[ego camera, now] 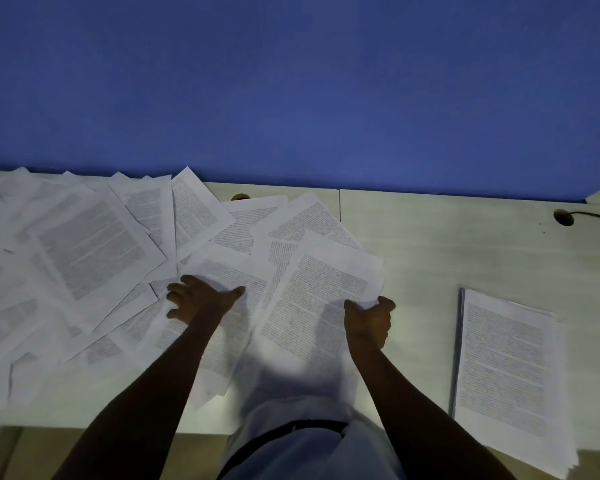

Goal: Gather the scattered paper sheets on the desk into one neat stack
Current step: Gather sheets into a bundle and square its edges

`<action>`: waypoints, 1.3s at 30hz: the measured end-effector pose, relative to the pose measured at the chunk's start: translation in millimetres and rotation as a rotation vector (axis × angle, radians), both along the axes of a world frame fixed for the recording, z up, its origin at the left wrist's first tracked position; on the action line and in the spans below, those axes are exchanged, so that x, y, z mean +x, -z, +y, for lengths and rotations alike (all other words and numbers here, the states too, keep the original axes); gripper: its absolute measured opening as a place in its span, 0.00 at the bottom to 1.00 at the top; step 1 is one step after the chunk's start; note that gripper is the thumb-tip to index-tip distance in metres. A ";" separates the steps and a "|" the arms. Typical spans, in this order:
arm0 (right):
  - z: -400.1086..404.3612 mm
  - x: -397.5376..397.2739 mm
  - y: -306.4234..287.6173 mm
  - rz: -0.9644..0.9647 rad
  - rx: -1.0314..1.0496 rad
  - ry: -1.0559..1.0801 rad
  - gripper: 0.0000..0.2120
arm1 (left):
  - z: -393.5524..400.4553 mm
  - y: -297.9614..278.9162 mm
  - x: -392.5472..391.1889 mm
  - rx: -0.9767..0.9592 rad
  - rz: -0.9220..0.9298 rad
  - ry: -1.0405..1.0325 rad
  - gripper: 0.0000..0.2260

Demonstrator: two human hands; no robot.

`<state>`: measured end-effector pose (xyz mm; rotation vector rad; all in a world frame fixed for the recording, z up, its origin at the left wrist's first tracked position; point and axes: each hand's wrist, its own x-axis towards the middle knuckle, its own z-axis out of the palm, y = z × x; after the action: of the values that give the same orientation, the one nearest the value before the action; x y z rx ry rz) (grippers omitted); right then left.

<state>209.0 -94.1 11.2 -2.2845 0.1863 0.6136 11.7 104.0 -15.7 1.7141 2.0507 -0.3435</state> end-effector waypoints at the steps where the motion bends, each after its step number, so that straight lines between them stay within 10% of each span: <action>1: 0.2 -3.1 0.4 0.010 0.004 -0.001 0.31 | -0.6 -0.7 -2.6 -0.012 0.018 0.022 0.63; 10: -12.2 -14.6 6.2 0.056 0.053 -0.041 0.34 | 5.6 -11.3 -23.7 -0.021 0.038 0.118 0.55; 19: -32.7 -14.0 16.8 0.100 0.064 0.004 0.26 | 10.1 -30.7 -22.2 0.052 -0.408 0.151 0.14; 25: -42.1 -9.4 25.4 0.082 0.030 -0.072 0.21 | 36.9 -71.4 20.1 0.388 -0.187 0.414 0.14; 30: -46.0 -6.3 26.7 0.081 0.058 -0.111 0.17 | 26.0 -90.4 69.0 0.425 0.138 1.074 0.10; 39: -48.7 7.9 32.8 0.160 0.084 -0.064 0.10 | -126.4 -5.5 100.2 0.222 -0.421 1.509 0.26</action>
<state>216.9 -142.8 -21.6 -2.1680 0.1615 0.8236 111.8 -22.4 -10.2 2.8298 0.2053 -0.1331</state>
